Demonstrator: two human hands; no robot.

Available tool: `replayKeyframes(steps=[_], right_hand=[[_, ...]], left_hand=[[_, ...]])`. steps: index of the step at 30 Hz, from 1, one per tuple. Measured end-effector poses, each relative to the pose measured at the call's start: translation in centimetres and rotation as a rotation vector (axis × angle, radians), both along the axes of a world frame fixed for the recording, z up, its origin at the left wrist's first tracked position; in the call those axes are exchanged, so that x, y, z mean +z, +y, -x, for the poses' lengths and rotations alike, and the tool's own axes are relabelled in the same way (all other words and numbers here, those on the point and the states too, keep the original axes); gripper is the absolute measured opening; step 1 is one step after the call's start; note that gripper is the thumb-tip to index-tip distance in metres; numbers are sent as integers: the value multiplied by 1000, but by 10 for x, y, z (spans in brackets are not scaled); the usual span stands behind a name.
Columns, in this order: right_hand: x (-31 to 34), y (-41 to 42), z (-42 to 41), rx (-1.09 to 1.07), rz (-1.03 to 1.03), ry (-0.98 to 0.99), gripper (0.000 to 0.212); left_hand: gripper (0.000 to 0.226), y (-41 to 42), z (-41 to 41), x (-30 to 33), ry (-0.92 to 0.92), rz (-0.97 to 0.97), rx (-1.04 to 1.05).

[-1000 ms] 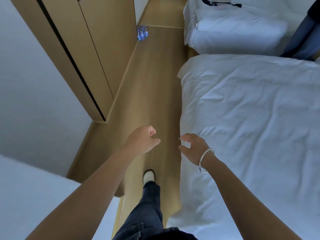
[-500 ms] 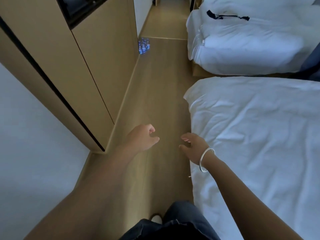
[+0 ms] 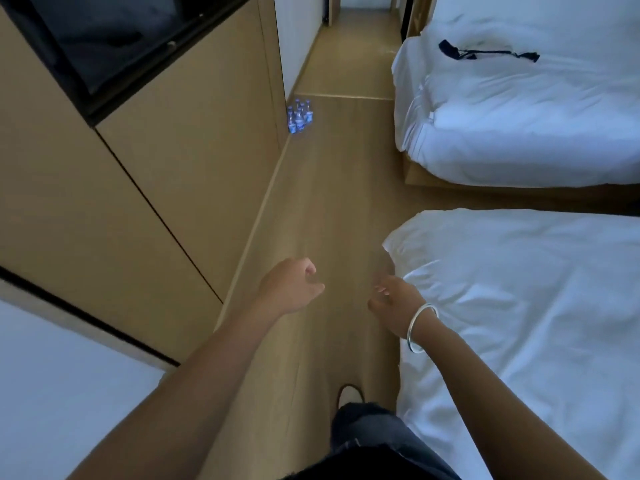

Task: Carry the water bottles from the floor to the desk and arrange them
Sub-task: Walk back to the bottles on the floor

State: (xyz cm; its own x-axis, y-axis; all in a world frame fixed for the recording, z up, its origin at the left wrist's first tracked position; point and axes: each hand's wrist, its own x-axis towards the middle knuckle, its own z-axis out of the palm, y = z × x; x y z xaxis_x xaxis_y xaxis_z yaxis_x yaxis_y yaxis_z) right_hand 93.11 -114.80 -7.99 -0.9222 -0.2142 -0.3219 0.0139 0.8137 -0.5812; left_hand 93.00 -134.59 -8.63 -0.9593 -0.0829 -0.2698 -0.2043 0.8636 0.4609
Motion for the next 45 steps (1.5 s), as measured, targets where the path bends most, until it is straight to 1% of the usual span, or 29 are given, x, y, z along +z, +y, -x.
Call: replayKeyframes(steps=[6,12,19,23,29,33,40,45], right_hand=[[15,-1,127,41,-1,30,34],[11,-5,217,80,26,87,35],[-7,-26,323,109,1,67,35],[-9,-54,405,100,-5,74,35],[5,-103,534,65,-7,114,33],[7,-126,607,47,-2,114,33],[-9,-148,714,24,1,74,34],[-23,-157,806,52,-26,25,36]], left_hand=[[38,-3,114,15,55,-3,35],[37,-13,191,10,14,-35,81],[41,-38,294,-4,-39,-60,70],[39,-64,378,-5,-24,-53,55],[37,-115,521,15,3,-42,42],[37,-139,599,23,13,-45,26],[37,-158,702,1,-62,-38,-1],[35,-169,794,-13,-95,-48,10]])
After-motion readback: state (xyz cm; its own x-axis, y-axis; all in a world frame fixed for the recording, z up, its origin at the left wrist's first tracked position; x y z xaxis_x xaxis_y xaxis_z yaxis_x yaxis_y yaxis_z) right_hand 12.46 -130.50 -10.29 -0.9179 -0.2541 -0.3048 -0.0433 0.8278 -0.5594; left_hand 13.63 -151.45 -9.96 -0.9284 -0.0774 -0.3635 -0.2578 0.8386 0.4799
